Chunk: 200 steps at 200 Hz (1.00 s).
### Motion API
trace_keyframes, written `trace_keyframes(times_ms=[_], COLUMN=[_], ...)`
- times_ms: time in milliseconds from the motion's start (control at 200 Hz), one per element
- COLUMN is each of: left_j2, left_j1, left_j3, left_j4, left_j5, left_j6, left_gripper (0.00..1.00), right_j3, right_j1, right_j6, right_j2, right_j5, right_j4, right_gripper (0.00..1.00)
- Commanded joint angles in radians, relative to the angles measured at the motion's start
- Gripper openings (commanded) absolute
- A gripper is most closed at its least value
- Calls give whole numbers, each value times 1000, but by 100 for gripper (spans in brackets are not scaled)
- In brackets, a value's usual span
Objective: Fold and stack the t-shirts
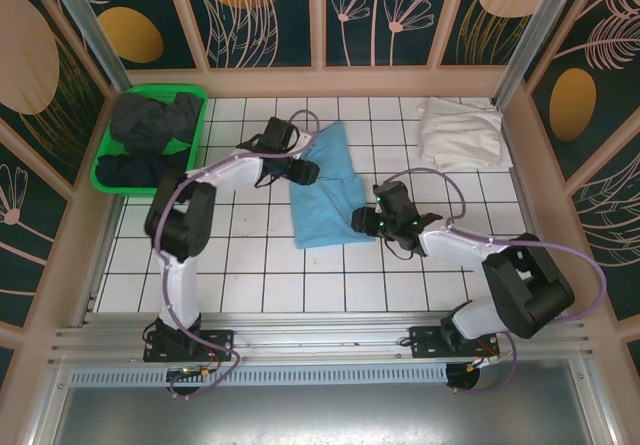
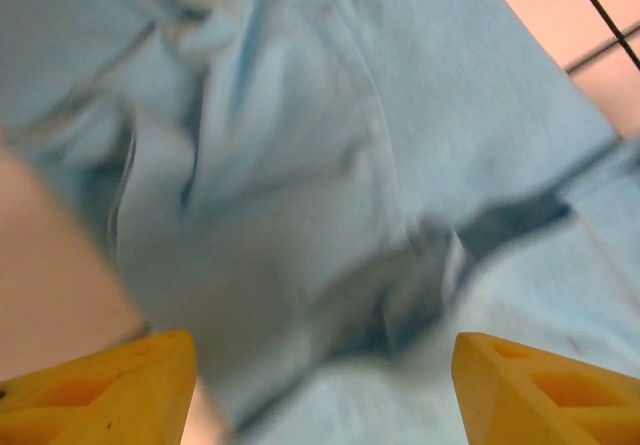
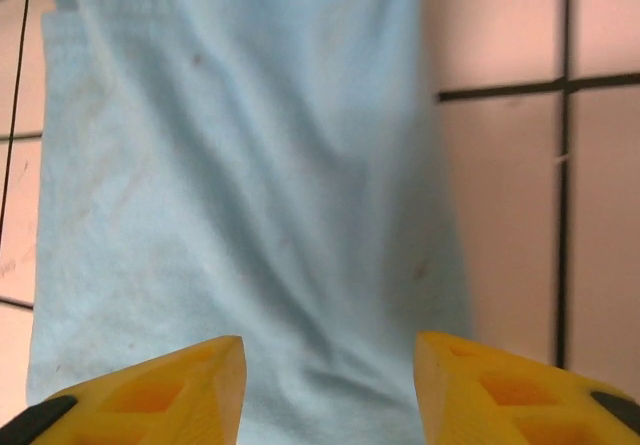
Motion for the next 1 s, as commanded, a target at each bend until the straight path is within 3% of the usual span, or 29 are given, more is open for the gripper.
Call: trace_keyframes(times_ms=[0, 60, 120, 190, 375, 661, 886, 996], left_j2=[-212, -314, -390, -434, -476, -417, -389, -402], left_j1=[-8, -34, -85, -155, -230, -282, -281, -282], left_j3=[-204, -358, -460, -540, -711, -761, -749, -744], left_j4=[118, 176, 194, 197, 296, 422, 400, 343], left_j5=[-6, -40, -106, -148, -87, -43, -19, -40], left_j6=[-220, -295, -330, -367, -518, -591, -580, -554], left_gripper=[69, 68, 58, 57, 59, 62, 37, 21], right_j3=[-11, -14, -8, -6, -14, 29, 64, 78], right_j1=[-46, -55, -51, -35, 0, 39, 51, 51], right_j6=[2, -1, 0, 5, 34, 34, 25, 18], right_j2=[-10, 5, 22, 37, 71, 173, 198, 189], right_j5=[39, 11, -21, -40, -25, -2, 35, 70], right_j4=[-82, -88, -103, -113, -126, -106, -127, -167], right_gripper=[50, 51, 51, 51, 49, 44, 34, 20])
